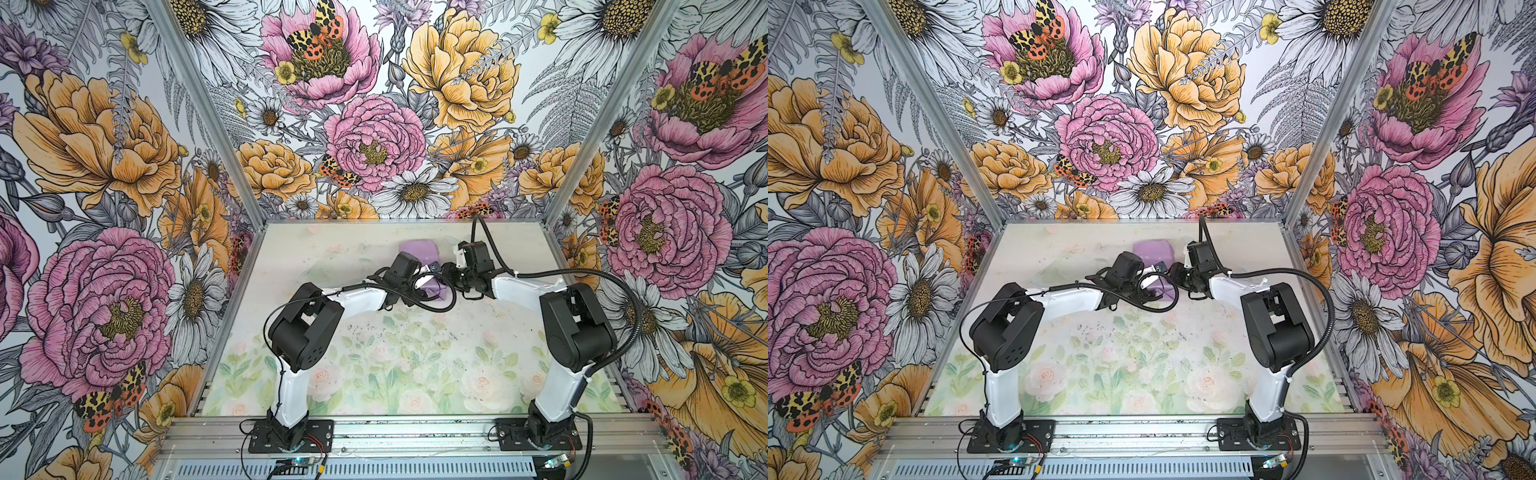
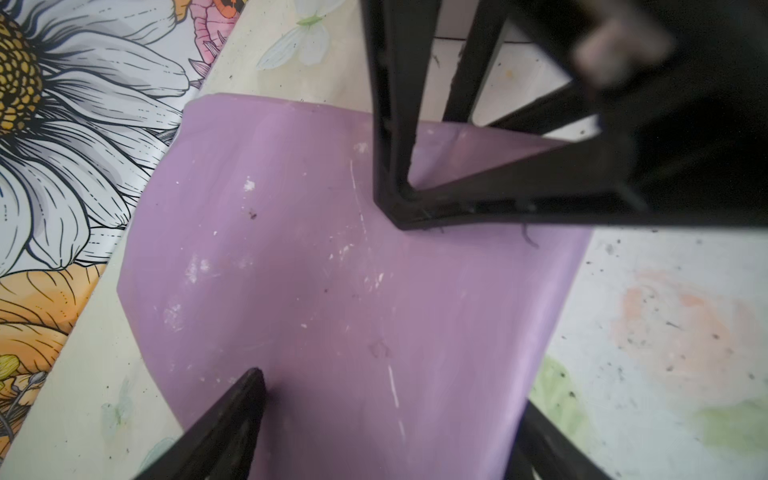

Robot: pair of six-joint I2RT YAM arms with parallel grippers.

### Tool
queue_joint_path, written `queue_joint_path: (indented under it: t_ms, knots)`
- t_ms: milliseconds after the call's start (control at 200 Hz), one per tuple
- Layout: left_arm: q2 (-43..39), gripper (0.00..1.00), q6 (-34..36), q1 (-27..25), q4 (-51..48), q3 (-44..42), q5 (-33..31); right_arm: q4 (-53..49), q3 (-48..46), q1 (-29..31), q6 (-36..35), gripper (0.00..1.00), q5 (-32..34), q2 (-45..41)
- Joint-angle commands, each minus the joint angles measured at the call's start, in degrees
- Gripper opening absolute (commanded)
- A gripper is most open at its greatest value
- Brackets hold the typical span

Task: Wrap the gift box in paper

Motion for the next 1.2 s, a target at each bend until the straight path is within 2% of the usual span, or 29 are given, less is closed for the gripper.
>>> queue_joint_path:
  t_ms: [0, 125, 265, 345, 425, 555, 665, 756, 856, 1196]
  knots:
    - [2.39, 0.81, -8.02, -0.36, -3.12, -3.39, 0.28, -0.55, 3.71, -1.02, -2.63, 0.45, -1.48, 1.88]
    - [2.67, 0.81, -11.34, -0.27, -0.95, -4.61, 1.0, -0.46, 5.29, -2.69, -3.42, 0.46, -1.96, 1.69]
    - [3.84, 0.81, -13.94, 0.3, -0.59, -4.33, 1.6, -0.24, 0.55, -4.93, -4.48, 0.46, 0.98, -6.88]
    - [4.42, 0.81, -14.87, 0.54, -0.33, -4.23, 1.78, 0.99, -5.26, -5.09, -3.75, 0.42, 3.4, -14.42]
    - [4.9, 0.8, -15.05, 0.57, -0.33, -3.98, 1.7, 6.07, -13.48, -4.42, 0.74, 0.36, 3.5, -21.25]
    - [5.54, 0.8, -15.37, 0.7, -0.55, -3.45, 2.28, 14.49, -25.46, 1.65, 7.99, 0.26, 9.16, -27.86]
    - [5.92, 0.8, -15.3, 0.79, -1.18, -3.0, 2.68, 21.29, -29.59, 7.72, 12.32, 0.2, 13.73, -26.06]
    - [6.04, 0.8, -15.08, 0.75, -1.66, -2.81, 2.82, 25.95, -30.17, 10.34, 14.8, 0.16, 15.72, -21.52]
    - [5.89, 0.8, -14.87, 0.82, -1.77, -2.92, 2.75, 28.56, -29.42, 11.18, 16.4, 0.14, 17.17, -16.26]
    - [5.66, 0.8, -15.62, 1.36, -1.17, -3.34, 5.02, 36.51, -27.93, 11.18, 17.99, 0.12, 18.0, -8.29]
